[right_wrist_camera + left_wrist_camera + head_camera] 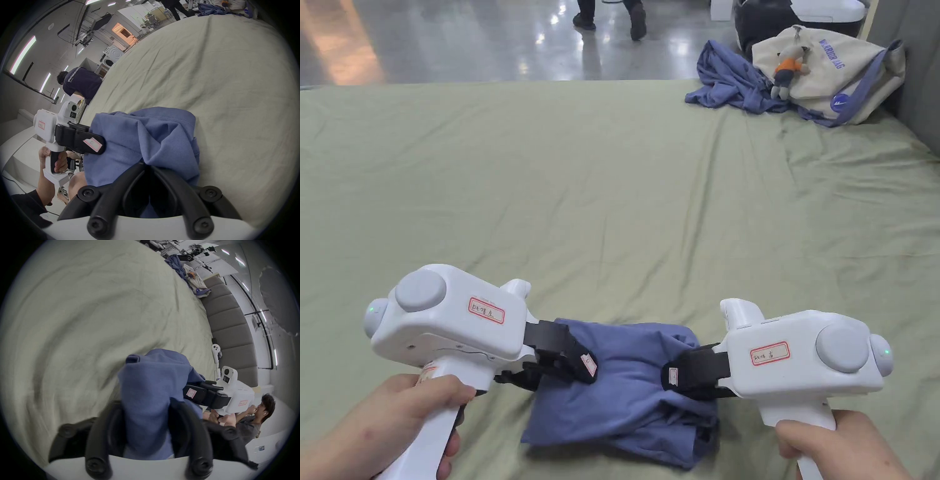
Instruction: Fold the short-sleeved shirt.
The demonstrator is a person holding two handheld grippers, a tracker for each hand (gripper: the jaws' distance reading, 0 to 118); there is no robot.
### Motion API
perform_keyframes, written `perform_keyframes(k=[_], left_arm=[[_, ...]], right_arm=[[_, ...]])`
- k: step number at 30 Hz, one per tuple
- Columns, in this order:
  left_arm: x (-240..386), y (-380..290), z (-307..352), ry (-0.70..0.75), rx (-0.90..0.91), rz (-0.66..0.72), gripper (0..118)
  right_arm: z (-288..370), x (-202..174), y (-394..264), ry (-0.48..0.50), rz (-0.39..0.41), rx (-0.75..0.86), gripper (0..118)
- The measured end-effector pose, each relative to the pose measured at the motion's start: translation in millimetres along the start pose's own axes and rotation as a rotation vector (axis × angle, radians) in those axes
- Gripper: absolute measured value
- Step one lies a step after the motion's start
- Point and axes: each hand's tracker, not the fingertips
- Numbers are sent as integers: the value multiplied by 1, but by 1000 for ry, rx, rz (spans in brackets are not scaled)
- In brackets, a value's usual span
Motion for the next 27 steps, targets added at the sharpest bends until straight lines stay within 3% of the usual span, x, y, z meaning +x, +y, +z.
perform_keyframes(k=[3,8,11,14,15,18,20,24,27], left_arm=[[5,-2,6,-3,30,-28,35],[6,-2,14,-19,43,-45,33],[7,-3,15,-13,56,-58,33],[11,-9,21,26,120,-136,33],[14,-12,23,61,142,-179,33],[26,-36,40,162,277,-299,33],[22,-39,45,147,257,-268,33],[1,-28,48,83,228,-197,33],[-19,-11,56,66,202,-171,33]], right_arm=[[8,-7,1,4,34,34,2],[46,-33,-6,-69,189,192,2],[88,-64,-37,-205,352,487,2],[130,-101,-91,-465,521,843,2],[138,-107,-104,-489,546,898,2],[154,-125,-132,-586,556,984,2],[160,-128,-137,-664,562,983,2],[164,-121,-138,-629,490,909,2],[158,-122,-134,-621,510,882,2]])
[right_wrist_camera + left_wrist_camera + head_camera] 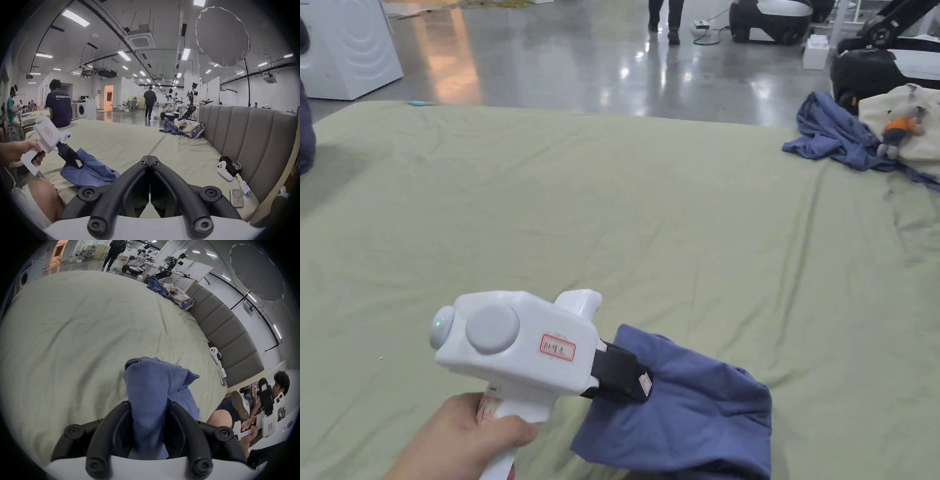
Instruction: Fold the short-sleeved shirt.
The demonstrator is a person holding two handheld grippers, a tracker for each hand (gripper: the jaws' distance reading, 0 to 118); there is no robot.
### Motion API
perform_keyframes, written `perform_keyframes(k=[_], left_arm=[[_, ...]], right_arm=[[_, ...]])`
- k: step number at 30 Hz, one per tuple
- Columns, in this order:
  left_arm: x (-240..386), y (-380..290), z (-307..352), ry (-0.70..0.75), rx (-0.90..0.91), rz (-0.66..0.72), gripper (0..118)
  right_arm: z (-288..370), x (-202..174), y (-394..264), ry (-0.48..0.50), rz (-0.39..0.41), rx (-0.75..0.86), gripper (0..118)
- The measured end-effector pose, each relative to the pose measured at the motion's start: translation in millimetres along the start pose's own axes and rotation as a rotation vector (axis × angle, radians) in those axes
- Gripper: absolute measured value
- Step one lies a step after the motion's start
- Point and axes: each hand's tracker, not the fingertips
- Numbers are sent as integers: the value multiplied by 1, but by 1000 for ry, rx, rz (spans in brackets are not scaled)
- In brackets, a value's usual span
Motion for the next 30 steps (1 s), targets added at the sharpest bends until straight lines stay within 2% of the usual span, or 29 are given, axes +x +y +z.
perform_keyframes(k=[3,5,10,17,23,27,28,29,30], left_arm=[[-49,19,13,-11,-13,86,33],[-89,29,30,-2,9,126,33],[-208,46,87,91,47,316,33],[-336,29,177,208,138,522,33],[-409,-1,236,312,302,704,33],[-412,-13,251,308,339,744,33],[-414,-13,253,292,344,744,41],[-412,-14,253,277,354,744,62],[-409,-14,253,284,339,764,71]], right_arm=[[-11,-11,3,35,59,-26,2],[-17,-18,5,66,69,-37,2],[-34,-41,8,120,152,-86,2],[-46,-59,14,133,185,-127,2],[-50,-61,15,127,200,-164,2],[-52,-58,18,124,188,-176,2],[-53,-57,18,126,179,-177,2],[-52,-56,18,124,174,-176,2],[-53,-56,18,124,172,-177,2]])
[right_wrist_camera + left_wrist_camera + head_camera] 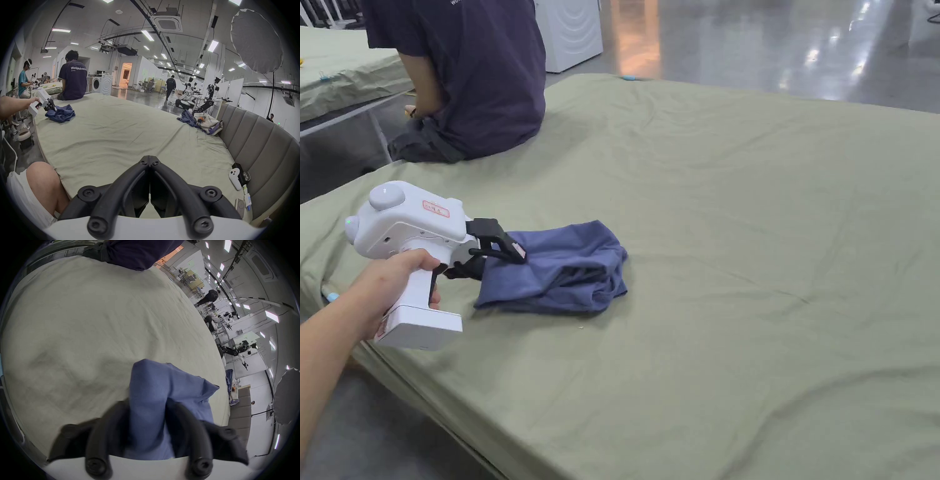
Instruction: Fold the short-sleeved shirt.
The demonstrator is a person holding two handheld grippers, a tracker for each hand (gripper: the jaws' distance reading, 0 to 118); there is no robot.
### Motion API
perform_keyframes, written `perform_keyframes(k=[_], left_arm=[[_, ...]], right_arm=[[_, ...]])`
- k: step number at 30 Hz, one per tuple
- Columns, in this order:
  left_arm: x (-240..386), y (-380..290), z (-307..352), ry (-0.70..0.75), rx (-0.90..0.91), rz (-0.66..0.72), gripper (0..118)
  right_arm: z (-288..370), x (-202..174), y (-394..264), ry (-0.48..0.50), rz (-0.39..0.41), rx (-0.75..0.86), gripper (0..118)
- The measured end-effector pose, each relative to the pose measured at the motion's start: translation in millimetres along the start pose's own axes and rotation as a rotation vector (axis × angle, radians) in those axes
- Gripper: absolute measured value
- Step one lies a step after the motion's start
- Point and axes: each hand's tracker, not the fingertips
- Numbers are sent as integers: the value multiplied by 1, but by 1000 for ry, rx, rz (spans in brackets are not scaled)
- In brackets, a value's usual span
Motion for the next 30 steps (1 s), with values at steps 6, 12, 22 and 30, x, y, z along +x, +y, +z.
perform_keyframes(k=[6,12,22,30], left_arm=[[54,-28,69,196,398,-238,84],[171,-175,146,2,775,-541,83],[254,-434,107,-135,1012,-837,1],[270,-464,84,-162,979,-844,1]], right_arm=[[8,10,2,-2,-4,15,2],[26,35,-2,-45,-67,68,2],[66,66,-32,-179,-183,190,2],[75,64,-55,-223,-226,245,2]])
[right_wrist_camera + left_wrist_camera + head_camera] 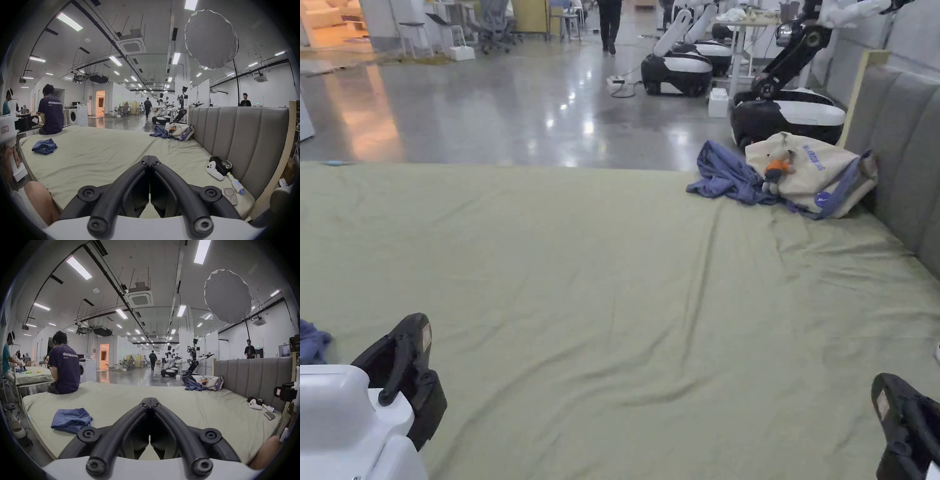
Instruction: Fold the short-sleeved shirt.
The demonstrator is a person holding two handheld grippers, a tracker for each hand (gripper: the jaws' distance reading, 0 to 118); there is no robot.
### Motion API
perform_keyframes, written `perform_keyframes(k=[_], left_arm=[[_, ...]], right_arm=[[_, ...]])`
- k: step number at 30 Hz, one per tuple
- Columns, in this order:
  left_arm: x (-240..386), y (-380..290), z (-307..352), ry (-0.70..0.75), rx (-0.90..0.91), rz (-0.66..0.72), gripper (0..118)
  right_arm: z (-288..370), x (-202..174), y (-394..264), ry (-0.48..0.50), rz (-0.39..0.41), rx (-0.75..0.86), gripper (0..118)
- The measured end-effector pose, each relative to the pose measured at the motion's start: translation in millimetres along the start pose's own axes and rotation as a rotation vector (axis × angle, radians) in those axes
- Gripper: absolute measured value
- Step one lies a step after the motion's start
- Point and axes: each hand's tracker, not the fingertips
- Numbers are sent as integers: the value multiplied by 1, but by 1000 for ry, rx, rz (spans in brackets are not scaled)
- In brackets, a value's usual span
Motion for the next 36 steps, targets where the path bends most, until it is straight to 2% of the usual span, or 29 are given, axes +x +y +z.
perform_keyframes(k=[3,6,20,21,22,23,24,25,26,27,28,29,31,32,36], left_arm=[[1,-2,4,-11,13,7,1],[3,-2,1,-16,-9,-44,1],[8,-3,0,-37,3,-38,1],[9,-3,1,-39,12,-40,1],[10,-3,0,-42,14,-40,6],[10,-3,-2,-68,7,-45,56],[7,-4,-4,-118,-1,-44,106],[5,-6,-10,-156,-43,-15,118],[7,-15,-10,-191,-119,2,118],[5,-10,-12,-127,-60,17,118],[3,-11,-13,-83,-88,33,118],[4,-11,-13,-36,-112,38,118],[3,-13,-7,-113,-68,104,118],[7,-13,-8,-101,-105,132,118],[20,10,-13,-34,-146,125,118]], right_arm=[[2,-3,0,-11,11,12,2],[-1,-4,2,-5,12,19,2],[-5,-10,1,5,46,19,2],[-5,-10,1,-3,50,30,5],[-5,-10,1,-14,57,35,31],[-5,-10,2,-14,62,33,100],[-9,-10,2,-22,68,24,118],[-12,-10,2,-44,61,-9,116],[-6,-11,6,-27,32,84,118],[-8,-11,9,-12,6,70,118],[-9,-11,12,-27,-11,90,118],[-9,-12,5,-33,2,79,118],[-15,-14,6,-28,11,76,118],[-17,-15,5,-27,18,66,118],[-19,-16,1,-15,7,37,118]])
